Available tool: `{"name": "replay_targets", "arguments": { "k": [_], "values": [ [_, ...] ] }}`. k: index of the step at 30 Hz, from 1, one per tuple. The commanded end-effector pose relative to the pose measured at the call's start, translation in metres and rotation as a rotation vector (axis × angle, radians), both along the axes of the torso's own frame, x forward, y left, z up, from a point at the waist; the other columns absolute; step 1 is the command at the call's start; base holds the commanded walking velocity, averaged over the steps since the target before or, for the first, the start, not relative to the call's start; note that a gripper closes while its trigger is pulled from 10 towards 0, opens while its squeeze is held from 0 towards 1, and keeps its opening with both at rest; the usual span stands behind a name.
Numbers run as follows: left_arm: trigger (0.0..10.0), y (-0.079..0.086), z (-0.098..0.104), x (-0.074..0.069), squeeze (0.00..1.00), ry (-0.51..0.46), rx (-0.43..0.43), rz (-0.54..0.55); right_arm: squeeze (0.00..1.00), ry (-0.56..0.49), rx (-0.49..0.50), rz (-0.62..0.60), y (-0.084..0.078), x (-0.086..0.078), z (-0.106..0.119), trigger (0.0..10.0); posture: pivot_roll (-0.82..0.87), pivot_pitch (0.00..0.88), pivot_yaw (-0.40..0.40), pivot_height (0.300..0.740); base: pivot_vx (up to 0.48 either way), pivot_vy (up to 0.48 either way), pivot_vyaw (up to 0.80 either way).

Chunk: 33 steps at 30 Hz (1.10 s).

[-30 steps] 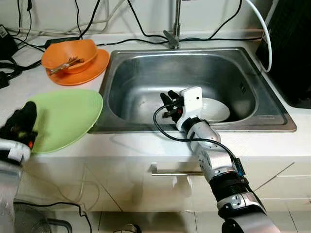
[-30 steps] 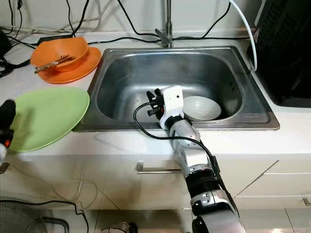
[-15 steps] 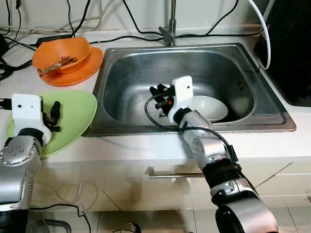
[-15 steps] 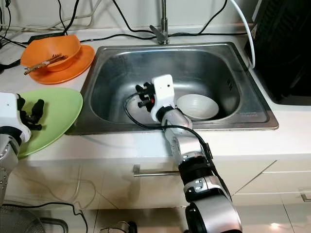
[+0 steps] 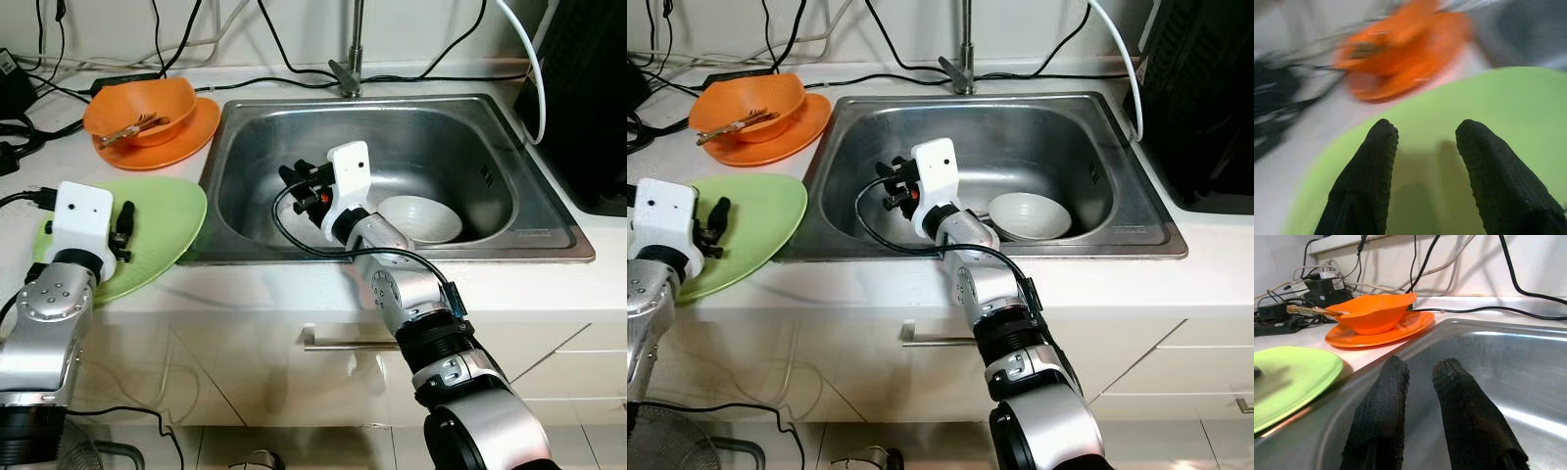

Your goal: Kitchen organization

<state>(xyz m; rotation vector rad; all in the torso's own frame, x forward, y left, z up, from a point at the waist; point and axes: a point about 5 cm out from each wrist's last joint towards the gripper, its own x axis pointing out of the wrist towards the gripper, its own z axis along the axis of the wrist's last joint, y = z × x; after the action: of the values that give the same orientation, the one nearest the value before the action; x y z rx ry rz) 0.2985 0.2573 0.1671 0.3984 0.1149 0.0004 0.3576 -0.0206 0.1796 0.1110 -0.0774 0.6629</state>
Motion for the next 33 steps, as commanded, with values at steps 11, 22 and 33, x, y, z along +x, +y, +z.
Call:
{"name": "replay_targets", "arguments": {
  "k": [11,22,33],
  "values": [
    [10.0,-0.052,-0.007,0.012,0.00,0.106,-0.019,-0.258,0.00,0.036,0.022,0.008,0.002,-0.006,-0.009,10.0,0.18,0.028,0.102,0.740,0.000,0.000,0.00],
    [10.0,-0.102,0.003,0.027,0.00,0.069,-0.155,-0.411,0.00,0.052,0.022,-0.014,-0.004,-0.008,-0.015,10.0,0.16,0.029,0.109,0.740,0.000,0.000,0.00],
    [10.0,-0.084,0.041,0.036,0.00,-0.129,-0.120,-0.310,0.00,0.073,0.017,-0.029,-0.008,-0.009,-0.021,10.0,0.18,0.042,0.097,0.740,0.000,0.000,0.00]
  ]
}}
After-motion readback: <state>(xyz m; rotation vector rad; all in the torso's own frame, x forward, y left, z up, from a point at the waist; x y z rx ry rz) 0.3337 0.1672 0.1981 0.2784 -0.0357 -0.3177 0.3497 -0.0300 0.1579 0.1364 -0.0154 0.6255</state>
